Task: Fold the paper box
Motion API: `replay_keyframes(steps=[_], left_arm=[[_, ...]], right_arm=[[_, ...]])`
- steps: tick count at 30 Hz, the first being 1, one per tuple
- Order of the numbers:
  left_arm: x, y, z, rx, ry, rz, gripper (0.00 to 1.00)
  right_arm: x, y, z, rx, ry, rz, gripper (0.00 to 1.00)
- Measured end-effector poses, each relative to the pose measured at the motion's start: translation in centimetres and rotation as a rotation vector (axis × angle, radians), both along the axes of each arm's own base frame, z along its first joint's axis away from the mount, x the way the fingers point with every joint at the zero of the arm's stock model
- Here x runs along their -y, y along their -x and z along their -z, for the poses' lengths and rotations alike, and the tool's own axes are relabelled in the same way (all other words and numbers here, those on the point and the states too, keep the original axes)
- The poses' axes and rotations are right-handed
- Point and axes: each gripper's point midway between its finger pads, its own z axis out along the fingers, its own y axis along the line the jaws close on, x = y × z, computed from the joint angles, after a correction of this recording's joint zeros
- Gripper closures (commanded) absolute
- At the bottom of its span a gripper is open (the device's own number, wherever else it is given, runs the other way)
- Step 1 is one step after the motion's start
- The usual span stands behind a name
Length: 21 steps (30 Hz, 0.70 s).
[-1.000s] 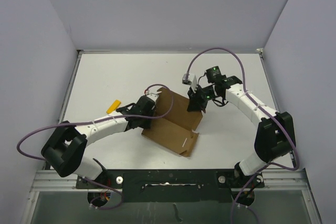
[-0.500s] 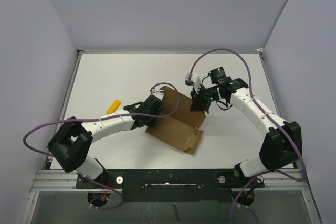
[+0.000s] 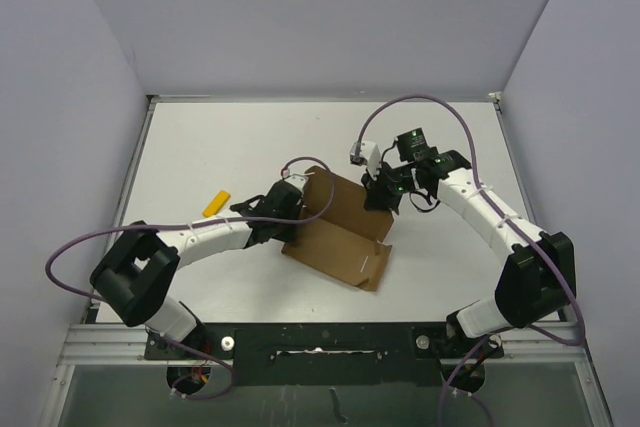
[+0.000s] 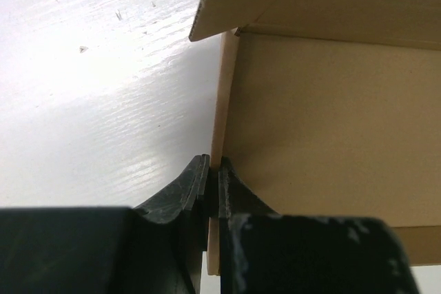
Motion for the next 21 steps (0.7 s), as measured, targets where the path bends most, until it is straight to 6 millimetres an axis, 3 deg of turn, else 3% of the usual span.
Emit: replay_keyframes(steps=[14, 16, 17, 21], left_arm=[[-0.1, -0.4, 1.3, -0.021, -0.042, -0.014, 0.87], [-0.1, -0.5, 1.4, -0.021, -0.049, -0.014, 0.90], [-0.2, -0.5, 1.5, -0.021, -0.052, -0.015, 1.00], [-0.4, -0.4, 1.6, -0.027, -0.065, -0.009, 1.00]], right_arm=[[-0.1, -0.1, 0.6, 0.007, 0.033, -0.005, 1.00], [-0.1, -0.1, 0.7, 0.005, 0.034, -0.006, 1.00], [-0.2, -0.1, 0.8, 0.003, 0.036, -0.006, 1.00], [-0.2, -0.4, 1.0, 0.009, 0.045, -0.003, 1.00]])
